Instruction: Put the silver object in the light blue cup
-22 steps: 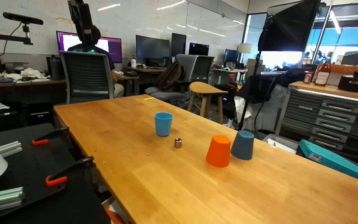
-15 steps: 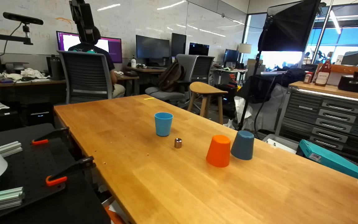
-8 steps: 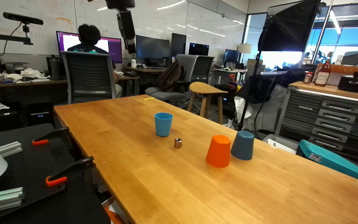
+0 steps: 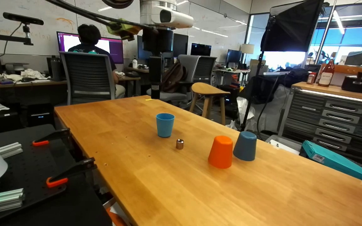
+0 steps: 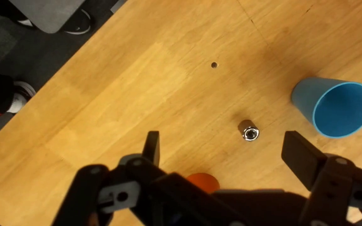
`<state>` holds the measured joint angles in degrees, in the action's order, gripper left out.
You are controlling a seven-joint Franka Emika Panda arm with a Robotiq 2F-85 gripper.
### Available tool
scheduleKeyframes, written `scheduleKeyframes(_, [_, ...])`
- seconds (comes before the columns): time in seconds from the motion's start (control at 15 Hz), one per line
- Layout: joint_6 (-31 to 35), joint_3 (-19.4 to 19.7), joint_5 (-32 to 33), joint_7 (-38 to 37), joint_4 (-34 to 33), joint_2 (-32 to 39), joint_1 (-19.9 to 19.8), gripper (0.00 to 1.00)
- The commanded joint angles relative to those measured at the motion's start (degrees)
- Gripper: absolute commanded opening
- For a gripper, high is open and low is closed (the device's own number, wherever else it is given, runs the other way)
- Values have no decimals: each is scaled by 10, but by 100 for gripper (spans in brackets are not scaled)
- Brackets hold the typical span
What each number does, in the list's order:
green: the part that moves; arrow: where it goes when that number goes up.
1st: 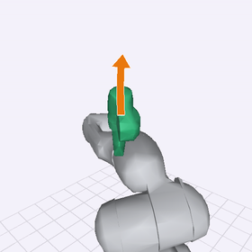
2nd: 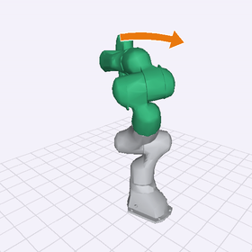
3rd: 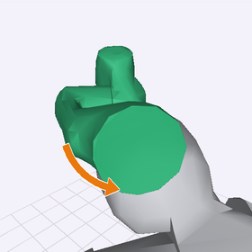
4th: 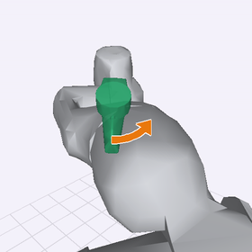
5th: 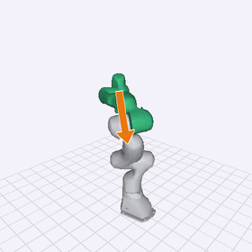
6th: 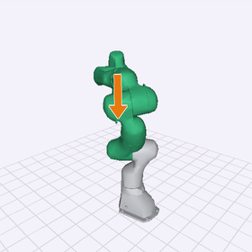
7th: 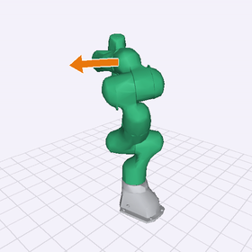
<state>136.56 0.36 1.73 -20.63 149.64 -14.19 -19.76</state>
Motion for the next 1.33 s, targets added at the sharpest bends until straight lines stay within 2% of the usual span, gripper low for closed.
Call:
scheduleKeyframes(0.0, [20, 14, 10, -38, -5, 13, 24, 100])
scheduleKeyframes(0.07, [5, -1, 38, -104, -48, 77, 17, 100])
scheduleKeyframes(0.13, [39, 1, 32, -135, -59, 112, 19, 100])
scheduleKeyframes(0.47, [77, 31, -2, -230, -141, 247, 68, 100])
scheduleKeyframes(0.8, [113, 53, -55, -257, -207, 342, 112, 100])
scheduleKeyframes(1.27, [157, 69, -99, -269, -248, 432, 146, 100])
